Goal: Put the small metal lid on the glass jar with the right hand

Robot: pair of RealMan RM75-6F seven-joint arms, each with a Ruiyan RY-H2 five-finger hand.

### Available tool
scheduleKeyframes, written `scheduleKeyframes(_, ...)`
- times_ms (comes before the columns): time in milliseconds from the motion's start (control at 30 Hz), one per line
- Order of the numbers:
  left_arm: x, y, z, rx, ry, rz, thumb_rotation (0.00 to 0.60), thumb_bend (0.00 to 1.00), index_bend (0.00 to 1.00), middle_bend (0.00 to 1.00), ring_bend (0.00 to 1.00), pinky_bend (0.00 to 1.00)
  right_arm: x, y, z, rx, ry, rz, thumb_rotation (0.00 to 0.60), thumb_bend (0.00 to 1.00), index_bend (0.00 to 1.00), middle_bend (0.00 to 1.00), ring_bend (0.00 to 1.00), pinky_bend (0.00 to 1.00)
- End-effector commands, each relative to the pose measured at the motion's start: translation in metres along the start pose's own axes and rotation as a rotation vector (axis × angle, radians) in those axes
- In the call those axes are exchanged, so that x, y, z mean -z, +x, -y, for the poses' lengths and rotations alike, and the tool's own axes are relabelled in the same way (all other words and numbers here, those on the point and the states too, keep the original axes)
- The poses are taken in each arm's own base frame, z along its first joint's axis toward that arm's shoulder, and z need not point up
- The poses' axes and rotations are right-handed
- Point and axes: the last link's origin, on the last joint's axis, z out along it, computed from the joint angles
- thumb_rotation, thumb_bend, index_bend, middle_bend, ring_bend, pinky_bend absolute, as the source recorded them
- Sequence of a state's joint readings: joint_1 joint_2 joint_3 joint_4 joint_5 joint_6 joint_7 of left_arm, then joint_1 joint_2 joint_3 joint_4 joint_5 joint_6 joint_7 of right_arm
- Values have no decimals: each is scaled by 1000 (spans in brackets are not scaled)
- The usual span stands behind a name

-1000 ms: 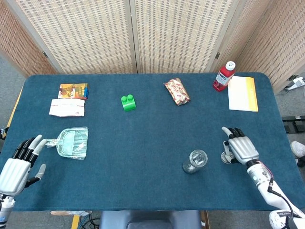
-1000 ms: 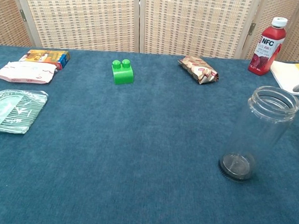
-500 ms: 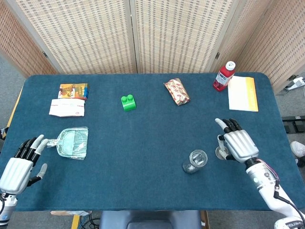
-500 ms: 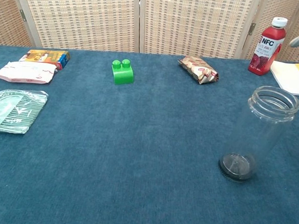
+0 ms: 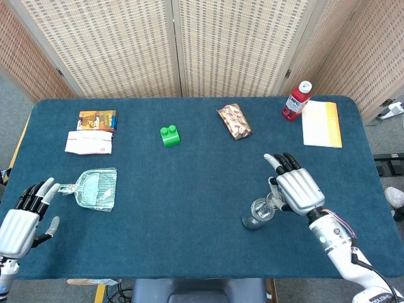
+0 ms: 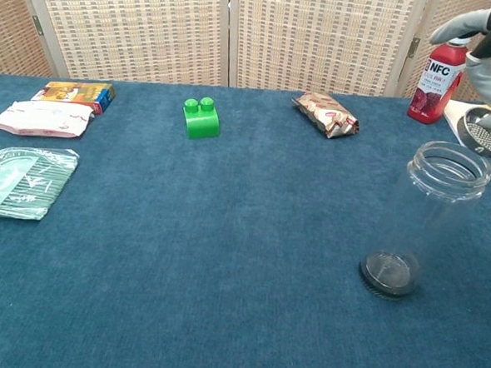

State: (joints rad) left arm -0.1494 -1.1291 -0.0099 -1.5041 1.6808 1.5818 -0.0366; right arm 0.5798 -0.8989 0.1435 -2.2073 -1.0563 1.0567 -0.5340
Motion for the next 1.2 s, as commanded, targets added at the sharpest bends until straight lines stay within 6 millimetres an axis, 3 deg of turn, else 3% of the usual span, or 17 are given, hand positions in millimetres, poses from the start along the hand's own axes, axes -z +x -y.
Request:
scheduleKeyframes(33,1,1,0,2,0,-4,600,424,0,0,0,73,-2,1,6,-2,13,-1,600,329,694,56,0,0)
scheduleKeyframes(500,5,6,0,11,-4,-19,600,424,0,0,0,73,-10,-12,24,13,59,44,600,327,694,56,0,0)
scheduleKeyframes(900,4,6,1,5,2,-20,600,423,0,0,0,73,-5,-15,18,29,38,67,600,304,690,48,0,0)
scheduleKeyframes(1200,4,7,2,11,3,-20,600,424,0,0,0,73,-5,-18,15,52,21,112,600,296,401,0,0,0)
